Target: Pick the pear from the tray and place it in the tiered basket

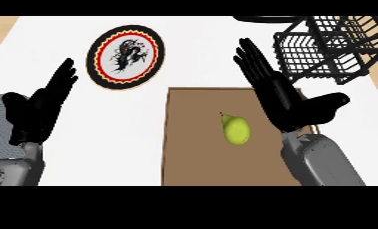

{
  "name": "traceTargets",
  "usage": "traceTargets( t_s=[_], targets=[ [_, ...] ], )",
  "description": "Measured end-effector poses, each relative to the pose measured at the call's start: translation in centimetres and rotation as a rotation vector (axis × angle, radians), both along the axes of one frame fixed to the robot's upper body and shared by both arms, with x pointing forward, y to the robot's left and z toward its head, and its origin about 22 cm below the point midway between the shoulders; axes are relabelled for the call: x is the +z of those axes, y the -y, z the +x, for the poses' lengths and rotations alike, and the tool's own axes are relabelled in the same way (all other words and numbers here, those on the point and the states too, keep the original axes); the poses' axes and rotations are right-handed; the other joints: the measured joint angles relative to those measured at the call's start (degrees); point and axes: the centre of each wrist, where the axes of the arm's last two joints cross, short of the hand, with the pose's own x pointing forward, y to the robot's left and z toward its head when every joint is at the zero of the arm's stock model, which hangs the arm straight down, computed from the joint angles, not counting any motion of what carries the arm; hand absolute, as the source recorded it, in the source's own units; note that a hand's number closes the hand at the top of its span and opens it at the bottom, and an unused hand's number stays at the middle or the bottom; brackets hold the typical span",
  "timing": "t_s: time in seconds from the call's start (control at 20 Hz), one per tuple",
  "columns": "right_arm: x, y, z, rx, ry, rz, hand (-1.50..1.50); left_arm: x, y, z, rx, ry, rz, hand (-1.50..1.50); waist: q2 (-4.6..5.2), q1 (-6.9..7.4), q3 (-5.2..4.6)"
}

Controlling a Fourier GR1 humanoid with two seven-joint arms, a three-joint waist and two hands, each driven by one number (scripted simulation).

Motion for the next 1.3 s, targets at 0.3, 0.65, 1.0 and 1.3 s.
traceTargets(
  t_s=[0.3,0.65,1.0,1.3],
  targets=[
    [-0.3,2.2,3.7,0.147,-0.166,0.142,1.5,0.7,3.3,1.2,-0.029,0.145,-0.04,0.0,0.88,2.49,2.1],
    [-5.1,4.5,5.0,0.267,-0.527,0.299,-1.5,0.3,7.0,1.2,-0.07,0.208,-0.096,0.0,1.75,3.62,2.81],
    [-3.0,11.4,8.1,0.553,-0.497,0.302,-1.5,-0.7,9.4,0.9,-0.064,0.225,-0.107,0.0,1.12,3.64,2.8],
    [4.7,13.9,10.2,0.739,-0.292,-0.074,-1.5,-1.1,10.2,0.8,-0.071,0.224,-0.103,0.0,0.93,4.43,2.75]
  ],
)
